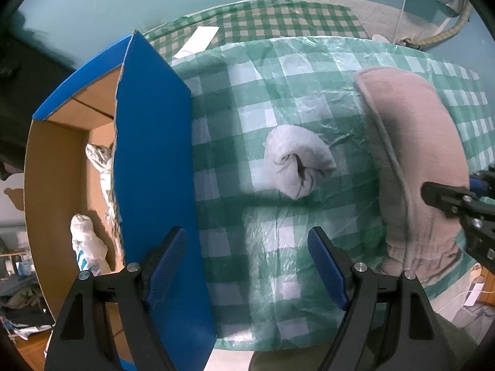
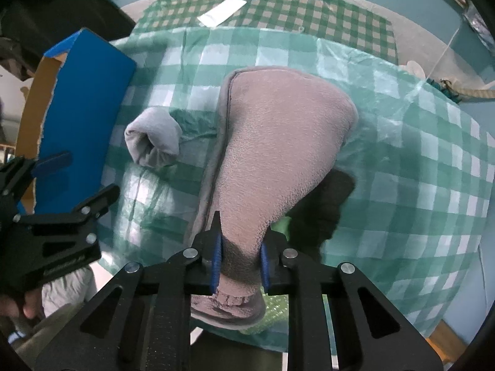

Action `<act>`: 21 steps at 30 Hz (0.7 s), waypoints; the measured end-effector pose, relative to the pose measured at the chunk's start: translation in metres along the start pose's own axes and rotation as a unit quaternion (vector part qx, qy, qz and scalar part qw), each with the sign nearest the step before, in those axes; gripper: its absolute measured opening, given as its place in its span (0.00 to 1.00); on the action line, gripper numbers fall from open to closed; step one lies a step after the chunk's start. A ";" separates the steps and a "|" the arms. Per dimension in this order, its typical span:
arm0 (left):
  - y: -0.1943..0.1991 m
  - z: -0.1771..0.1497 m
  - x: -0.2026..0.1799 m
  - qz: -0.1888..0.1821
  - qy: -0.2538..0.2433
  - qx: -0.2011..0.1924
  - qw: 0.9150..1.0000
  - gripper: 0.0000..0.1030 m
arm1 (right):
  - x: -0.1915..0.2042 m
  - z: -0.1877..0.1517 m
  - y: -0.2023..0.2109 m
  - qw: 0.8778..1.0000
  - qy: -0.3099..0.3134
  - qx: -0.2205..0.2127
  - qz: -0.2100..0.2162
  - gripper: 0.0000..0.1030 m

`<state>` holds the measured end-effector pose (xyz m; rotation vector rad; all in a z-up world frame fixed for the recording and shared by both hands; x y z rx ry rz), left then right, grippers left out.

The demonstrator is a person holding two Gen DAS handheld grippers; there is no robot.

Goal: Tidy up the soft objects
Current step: 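Lower the left tool onto the grey rolled sock and grasp it while the right tool holds the mitten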

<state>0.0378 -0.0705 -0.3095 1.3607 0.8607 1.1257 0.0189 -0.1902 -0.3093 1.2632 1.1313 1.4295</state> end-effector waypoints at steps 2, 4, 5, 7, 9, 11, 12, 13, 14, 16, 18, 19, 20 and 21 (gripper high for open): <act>-0.001 0.004 -0.001 -0.005 0.004 0.001 1.000 0.79 | -0.003 0.001 0.006 1.000 -0.002 -0.004 -0.001 0.18; -0.002 0.009 -0.002 -0.011 0.009 0.002 1.000 0.79 | -0.008 0.000 0.011 1.000 -0.005 -0.009 0.001 0.18; -0.003 0.012 -0.002 -0.015 0.012 0.003 1.000 0.79 | -0.010 -0.001 0.014 1.000 -0.007 -0.010 0.002 0.18; -0.005 0.017 -0.003 -0.018 0.013 0.004 1.000 0.79 | -0.016 -0.001 0.019 1.000 -0.011 -0.014 0.002 0.18; -0.008 0.022 -0.006 -0.015 0.006 0.004 1.000 0.79 | -0.022 -0.003 0.024 1.000 -0.015 -0.016 0.000 0.18; -0.010 0.026 -0.009 -0.014 0.002 0.005 1.000 0.79 | -0.030 -0.003 0.027 1.000 -0.020 -0.018 0.000 0.18; -0.011 0.028 -0.011 -0.016 0.001 0.007 1.000 0.79 | -0.034 -0.003 0.028 1.000 -0.023 -0.018 -0.001 0.18; -0.013 0.030 -0.013 -0.017 0.000 0.009 1.000 0.81 | -0.037 -0.003 0.029 0.999 -0.025 -0.019 -0.002 0.18; -0.014 0.031 -0.014 -0.017 -0.001 0.012 1.000 0.84 | -0.042 -0.003 0.030 0.999 -0.029 -0.020 -0.003 0.18; -0.015 0.035 -0.017 -0.020 -0.004 0.011 1.000 0.85 | -0.051 -0.003 0.031 0.999 -0.036 -0.022 -0.002 0.18; -0.016 0.038 -0.022 -0.025 -0.012 0.013 1.000 0.85 | -0.057 -0.004 0.032 0.999 -0.044 -0.024 0.002 0.18; -0.016 0.039 -0.024 -0.026 -0.014 0.013 0.999 0.85 | -0.060 -0.004 0.032 0.999 -0.048 -0.024 0.004 0.18; -0.016 0.040 -0.025 -0.027 -0.015 0.013 0.999 0.85 | -0.062 -0.005 0.033 0.998 -0.051 -0.025 0.005 0.18; -0.017 0.042 -0.027 -0.028 -0.016 0.013 0.999 0.85 | -0.066 -0.006 0.033 0.998 -0.054 -0.026 0.007 0.18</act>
Point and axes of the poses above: each gripper's, at about its wrist camera, not at the fingertips, and y roughly against the way its jaws point, x to its left, z to its top, the point moved 8 cm from there along -y, roughly the way its jaws point
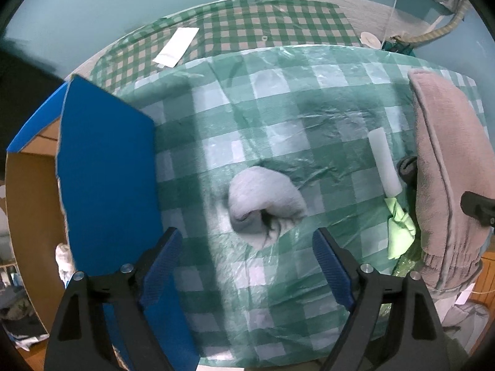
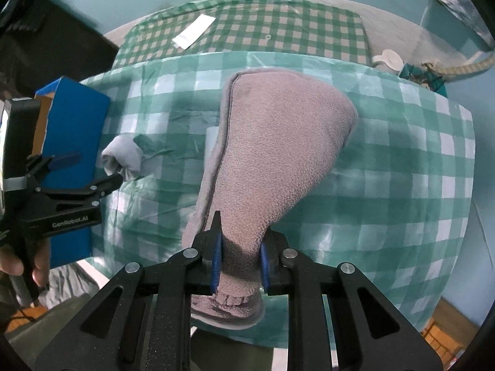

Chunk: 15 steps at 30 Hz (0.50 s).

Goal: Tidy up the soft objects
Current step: 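Lower the left tool onto the grey rolled sock and grasp it while the right tool holds the mitten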

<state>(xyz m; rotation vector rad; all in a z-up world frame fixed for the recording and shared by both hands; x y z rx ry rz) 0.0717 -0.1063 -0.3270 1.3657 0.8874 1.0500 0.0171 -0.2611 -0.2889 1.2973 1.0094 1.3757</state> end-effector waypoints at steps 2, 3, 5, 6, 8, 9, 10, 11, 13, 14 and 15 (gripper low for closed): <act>-0.002 0.001 -0.001 -0.001 -0.001 0.003 1.000 0.85 | -0.003 0.000 0.001 1.000 -0.002 -0.001 0.000 0.18; -0.004 0.003 -0.002 -0.001 0.000 0.005 1.000 0.85 | -0.005 -0.001 0.001 1.000 -0.004 -0.001 0.001 0.18; -0.007 0.004 -0.004 -0.004 0.004 0.010 1.000 0.85 | -0.008 -0.001 0.001 1.000 -0.005 -0.001 0.002 0.18; -0.012 0.005 -0.005 -0.007 0.007 0.016 1.000 0.85 | -0.009 -0.001 0.001 1.000 -0.006 -0.002 0.003 0.18; -0.019 0.006 -0.006 -0.009 0.012 0.027 1.000 0.85 | -0.010 -0.001 0.002 1.000 -0.006 -0.003 0.004 0.18; -0.022 0.006 -0.006 -0.009 0.015 0.031 0.999 0.85 | -0.011 -0.001 0.003 1.000 -0.006 -0.004 0.005 0.18; -0.025 0.006 -0.006 -0.008 0.017 0.034 0.999 0.85 | -0.011 -0.002 0.004 1.000 -0.005 -0.005 0.006 0.18; -0.028 0.007 -0.006 -0.006 0.019 0.037 0.999 0.85 | -0.012 -0.002 0.004 1.000 -0.004 -0.006 0.006 0.18; -0.031 0.009 -0.005 -0.004 0.022 0.038 0.999 0.85 | -0.012 -0.002 0.005 1.000 0.000 -0.007 0.005 0.18; -0.033 0.010 -0.005 -0.002 0.022 0.039 0.999 0.85 | -0.012 -0.002 0.005 1.000 0.001 -0.007 0.005 0.18; -0.034 0.011 -0.005 0.001 0.022 0.040 0.999 0.84 | -0.012 -0.002 0.006 1.000 0.003 -0.007 0.005 0.18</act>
Point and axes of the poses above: each gripper's, at about its wrist camera, not at the fingertips, and y roughly against the way its jaws point, x to its left, z to its top, the point moved 8 cm from there along -y, roughly the way its jaws point
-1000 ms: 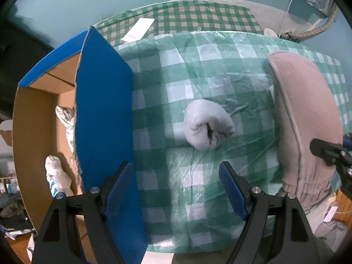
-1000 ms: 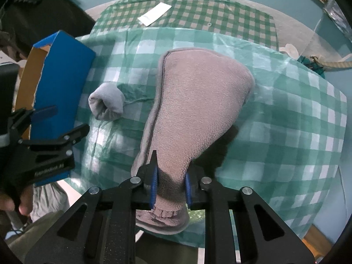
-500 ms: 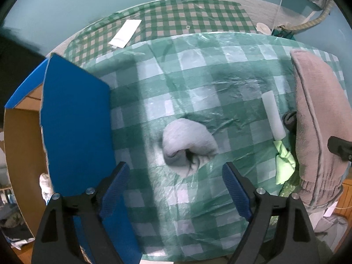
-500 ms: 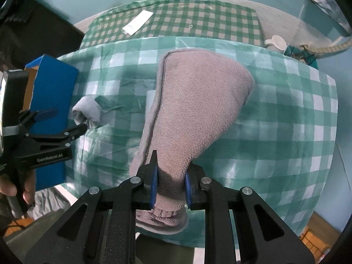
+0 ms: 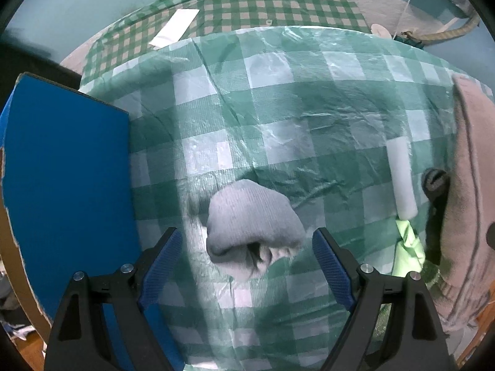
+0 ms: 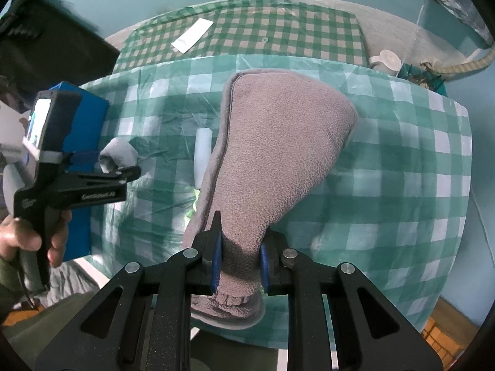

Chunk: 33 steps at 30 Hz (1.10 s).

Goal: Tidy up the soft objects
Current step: 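Lower the left tool onto the grey rolled sock and grasp it while the right tool holds the mitten, then lift and carry the grey sock and grey mitten toward the box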

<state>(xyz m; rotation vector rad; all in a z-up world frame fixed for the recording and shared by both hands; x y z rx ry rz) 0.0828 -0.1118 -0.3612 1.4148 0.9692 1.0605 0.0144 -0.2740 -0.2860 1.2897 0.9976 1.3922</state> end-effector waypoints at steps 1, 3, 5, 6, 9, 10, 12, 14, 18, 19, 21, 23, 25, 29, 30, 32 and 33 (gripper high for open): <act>0.000 0.000 0.000 0.001 0.000 0.000 1.000 0.83 | 0.000 0.000 0.000 1.000 0.002 0.000 0.000 0.18; 0.000 0.001 -0.003 -0.001 -0.001 -0.002 1.000 0.75 | 0.001 0.000 0.000 1.000 0.004 0.001 0.000 0.18; 0.000 0.001 -0.004 0.004 -0.004 0.001 1.000 0.60 | 0.000 -0.001 0.000 1.000 0.004 0.001 0.002 0.18; 0.001 0.000 -0.005 0.006 -0.006 0.000 1.000 0.55 | 0.001 -0.001 0.000 1.000 0.004 0.001 0.002 0.18; 0.003 0.001 -0.006 0.016 -0.013 -0.009 1.000 0.45 | 0.002 -0.001 0.001 1.000 0.005 0.000 0.004 0.18; 0.005 0.000 -0.007 0.016 -0.016 -0.012 1.000 0.38 | 0.002 -0.001 0.002 1.000 0.006 -0.001 0.004 0.18; 0.008 -0.002 -0.008 0.022 -0.022 -0.018 0.999 0.35 | 0.003 -0.002 0.004 1.000 0.007 -0.001 0.005 0.18; 0.013 -0.005 -0.010 0.027 -0.027 -0.025 0.999 0.31 | 0.003 -0.002 0.006 1.000 0.007 -0.001 0.005 0.18; 0.025 -0.011 -0.014 0.025 -0.035 -0.039 0.998 0.30 | 0.004 -0.003 0.010 1.000 0.011 -0.002 0.002 0.18; 0.028 -0.012 -0.015 0.024 -0.036 -0.042 0.998 0.30 | 0.004 -0.003 0.012 1.000 0.012 -0.002 0.002 0.18; 0.035 -0.015 -0.015 0.023 -0.037 -0.048 0.998 0.30 | 0.006 -0.004 0.016 1.000 0.016 -0.002 0.001 0.18; 0.041 -0.019 -0.014 0.020 -0.036 -0.051 0.998 0.30 | 0.008 -0.004 0.019 1.000 0.021 -0.002 -0.001 0.18; 0.046 -0.022 -0.013 0.018 -0.035 -0.053 0.998 0.30 | 0.011 -0.004 0.021 1.000 0.026 -0.003 -0.003 0.18; 0.054 -0.027 -0.010 0.015 -0.034 -0.057 0.998 0.30 | 0.017 -0.004 0.027 0.999 0.036 -0.005 -0.004 0.18; 0.057 -0.029 -0.009 0.013 -0.033 -0.059 0.998 0.30 | 0.019 -0.004 0.028 0.999 0.038 -0.005 -0.004 0.18; 0.063 -0.030 -0.006 0.009 -0.030 -0.063 0.998 0.30 | 0.021 -0.004 0.031 0.999 0.042 -0.005 -0.006 0.18; 0.065 -0.031 -0.005 0.007 -0.028 -0.064 0.998 0.30 | 0.022 -0.004 0.032 0.999 0.043 -0.006 -0.007 0.18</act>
Point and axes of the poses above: each gripper's, at about its wrist camera, not at the fingertips, and y roughly against the way its jaws point, x to its left, z to its top, the point moved 8 cm from there along -y, roughly the way its jaws point
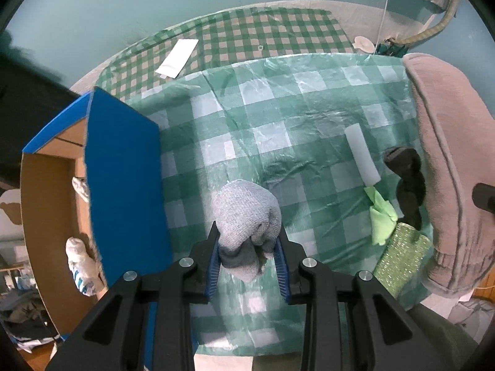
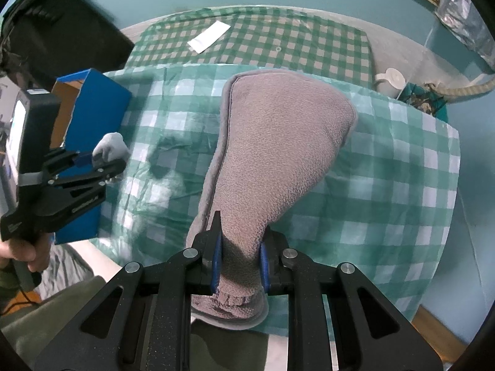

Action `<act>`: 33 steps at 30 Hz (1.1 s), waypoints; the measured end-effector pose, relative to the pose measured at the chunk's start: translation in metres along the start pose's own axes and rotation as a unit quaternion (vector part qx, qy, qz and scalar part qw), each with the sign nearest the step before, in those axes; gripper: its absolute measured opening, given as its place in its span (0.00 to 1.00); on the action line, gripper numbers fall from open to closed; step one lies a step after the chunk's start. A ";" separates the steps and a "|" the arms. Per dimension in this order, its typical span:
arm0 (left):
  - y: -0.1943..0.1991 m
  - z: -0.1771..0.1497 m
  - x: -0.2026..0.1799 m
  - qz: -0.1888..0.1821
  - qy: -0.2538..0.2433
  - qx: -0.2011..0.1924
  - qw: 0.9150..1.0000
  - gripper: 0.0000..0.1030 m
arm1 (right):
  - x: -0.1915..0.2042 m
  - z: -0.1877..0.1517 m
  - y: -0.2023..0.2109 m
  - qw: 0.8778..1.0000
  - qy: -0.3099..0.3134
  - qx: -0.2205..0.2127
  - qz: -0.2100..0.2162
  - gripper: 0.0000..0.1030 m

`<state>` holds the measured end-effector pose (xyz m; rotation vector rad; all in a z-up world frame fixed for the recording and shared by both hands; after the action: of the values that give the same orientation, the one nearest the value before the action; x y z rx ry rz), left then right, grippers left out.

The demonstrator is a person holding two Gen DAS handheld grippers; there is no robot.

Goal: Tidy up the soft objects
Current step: 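Lift and carry the grey sock and grey mitten toward the box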

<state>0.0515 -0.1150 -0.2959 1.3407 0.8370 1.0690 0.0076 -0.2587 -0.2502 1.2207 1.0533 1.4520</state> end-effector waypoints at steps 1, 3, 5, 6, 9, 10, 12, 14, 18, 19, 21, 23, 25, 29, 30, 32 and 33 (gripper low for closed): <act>0.002 0.001 0.002 -0.001 0.002 -0.001 1.000 0.30 | 0.002 0.001 0.002 1.000 0.003 -0.001 -0.002 0.18; 0.010 -0.002 0.004 -0.003 0.005 -0.006 1.000 0.30 | 0.004 0.001 0.005 1.000 0.006 -0.003 -0.004 0.18; 0.016 -0.003 0.007 -0.003 0.007 -0.011 1.000 0.30 | 0.008 0.003 0.009 1.000 0.009 -0.005 -0.005 0.18; 0.020 -0.004 0.009 -0.002 0.007 -0.014 1.000 0.30 | 0.008 0.003 0.010 1.000 0.010 -0.005 -0.005 0.18; 0.030 -0.007 0.011 -0.002 0.010 -0.020 1.000 0.30 | 0.013 0.004 0.014 1.000 0.014 -0.007 -0.005 0.18; 0.033 -0.008 0.011 -0.003 0.011 -0.022 1.000 0.30 | 0.014 0.004 0.015 1.000 0.015 -0.007 -0.005 0.18; 0.040 -0.009 0.013 -0.003 0.013 -0.028 1.000 0.30 | 0.018 0.005 0.017 1.000 0.020 -0.007 -0.007 0.18; 0.047 -0.010 0.015 -0.003 0.015 -0.035 0.999 0.30 | 0.023 0.006 0.020 1.000 0.026 -0.008 -0.010 0.18; 0.058 -0.013 0.020 -0.004 0.023 -0.042 0.999 0.30 | 0.032 0.010 0.027 0.999 0.034 -0.013 -0.010 0.18; 0.061 -0.014 0.022 -0.004 0.025 -0.043 0.999 0.30 | 0.035 0.011 0.030 0.999 0.037 -0.015 -0.009 0.18; 0.065 -0.015 0.026 -0.002 0.029 -0.047 0.998 0.30 | 0.041 0.014 0.033 0.999 0.042 -0.017 -0.008 0.18; 0.070 -0.017 0.031 0.002 0.033 -0.050 0.998 0.30 | 0.048 0.016 0.036 0.999 0.047 -0.019 -0.006 0.18; 0.072 -0.019 0.036 0.003 0.038 -0.050 0.998 0.30 | 0.056 0.019 0.039 0.998 0.055 -0.021 -0.004 0.18; 0.076 -0.024 0.051 0.005 0.054 -0.051 0.997 0.30 | 0.074 0.026 0.041 0.997 0.071 -0.023 0.002 0.18; 0.077 -0.025 0.055 0.005 0.060 -0.051 0.997 0.30 | 0.077 0.027 0.041 0.997 0.074 -0.022 0.003 0.18; 0.078 -0.028 0.061 0.004 0.068 -0.051 0.996 0.30 | 0.088 0.030 0.042 0.996 0.085 -0.023 0.006 0.18; 0.079 -0.030 0.066 0.004 0.073 -0.051 0.996 0.30 | 0.091 0.031 0.042 0.996 0.088 -0.022 0.007 0.18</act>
<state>0.0351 -0.0492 -0.2126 1.1915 0.8728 1.2120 0.0264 -0.1762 -0.1878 1.0848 1.1260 1.6084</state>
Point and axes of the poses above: each gripper's, at about its wrist camera, not at the fingertips, and y roughly against the way its jaws point, x to its left, z to its top, the point moved 8 cm from there along -y, roughly the way its jaws point
